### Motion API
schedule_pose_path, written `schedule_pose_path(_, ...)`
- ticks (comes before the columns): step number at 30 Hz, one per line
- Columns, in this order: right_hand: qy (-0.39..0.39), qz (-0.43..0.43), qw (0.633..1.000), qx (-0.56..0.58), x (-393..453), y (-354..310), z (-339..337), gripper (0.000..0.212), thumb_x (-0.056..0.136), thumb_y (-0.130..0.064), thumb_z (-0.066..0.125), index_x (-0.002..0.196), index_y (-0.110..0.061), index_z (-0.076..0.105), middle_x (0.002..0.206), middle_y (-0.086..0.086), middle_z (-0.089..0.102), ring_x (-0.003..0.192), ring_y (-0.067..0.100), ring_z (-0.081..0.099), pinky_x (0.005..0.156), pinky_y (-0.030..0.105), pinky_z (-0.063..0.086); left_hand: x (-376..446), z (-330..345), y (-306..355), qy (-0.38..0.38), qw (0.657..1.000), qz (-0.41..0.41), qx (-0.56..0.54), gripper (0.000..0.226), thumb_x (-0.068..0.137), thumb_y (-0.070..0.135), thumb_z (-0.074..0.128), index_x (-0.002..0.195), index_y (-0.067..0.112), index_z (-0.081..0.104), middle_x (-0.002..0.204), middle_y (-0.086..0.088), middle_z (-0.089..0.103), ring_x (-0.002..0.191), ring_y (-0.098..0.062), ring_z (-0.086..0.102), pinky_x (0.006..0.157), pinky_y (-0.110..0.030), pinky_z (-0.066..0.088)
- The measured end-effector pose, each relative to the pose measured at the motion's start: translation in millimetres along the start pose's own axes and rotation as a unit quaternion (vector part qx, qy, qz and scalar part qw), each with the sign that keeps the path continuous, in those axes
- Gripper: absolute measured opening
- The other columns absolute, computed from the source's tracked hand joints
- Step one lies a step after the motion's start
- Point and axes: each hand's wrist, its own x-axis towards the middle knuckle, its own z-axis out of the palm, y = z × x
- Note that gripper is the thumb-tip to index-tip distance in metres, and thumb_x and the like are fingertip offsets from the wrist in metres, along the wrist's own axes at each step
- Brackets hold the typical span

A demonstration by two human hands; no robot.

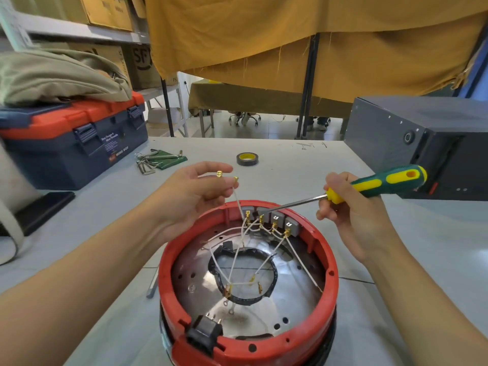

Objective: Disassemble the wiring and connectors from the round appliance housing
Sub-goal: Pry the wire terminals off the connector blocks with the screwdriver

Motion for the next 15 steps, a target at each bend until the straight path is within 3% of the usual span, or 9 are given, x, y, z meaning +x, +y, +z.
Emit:
schedule_pose_path(3, 0.038, -0.001, 0.999, -0.007, -3, 3, 7, 0.041, 0.063, -0.047, 0.071, 0.061, -0.011, 0.051, 0.048, -0.003, 0.047, 0.033, 0.011, 0.04, 0.047, 0.027, 0.037, -5, -21, 3, 0.033, 0.999, -0.026, 0.034, 0.024, 0.069, 0.009, 0.068, 0.093, 0.011, 0.063, 0.071, -0.002, 0.069, 0.059, -0.009, 0.062, 0.056, -0.016, 0.052)
schedule_pose_path(8, 0.077, 0.01, 0.997, 0.014, -7, 5, 14, 0.048, 0.07, -0.055, 0.059, 0.065, -0.008, 0.049, 0.051, -0.006, 0.048, 0.031, 0.006, 0.026, 0.039, 0.02, 0.036, -12, -68, 6, 0.105, 0.992, -0.057, 0.05, 0.019, 0.079, 0.003, 0.064, 0.096, 0.013, 0.062, 0.072, -0.002, 0.071, 0.066, -0.014, 0.069, 0.057, -0.019, 0.055)
schedule_pose_path(15, 0.073, 0.015, 0.997, 0.016, -7, 9, 18, 0.041, 0.07, -0.057, 0.06, 0.053, -0.02, 0.058, 0.054, -0.001, 0.039, 0.033, 0.006, 0.026, 0.04, 0.017, 0.034, -30, -129, -21, 0.206, 0.955, -0.081, 0.198, 0.02, 0.081, -0.003, 0.067, 0.099, 0.001, 0.06, 0.08, -0.018, 0.072, 0.061, -0.014, 0.07, 0.054, -0.018, 0.055)
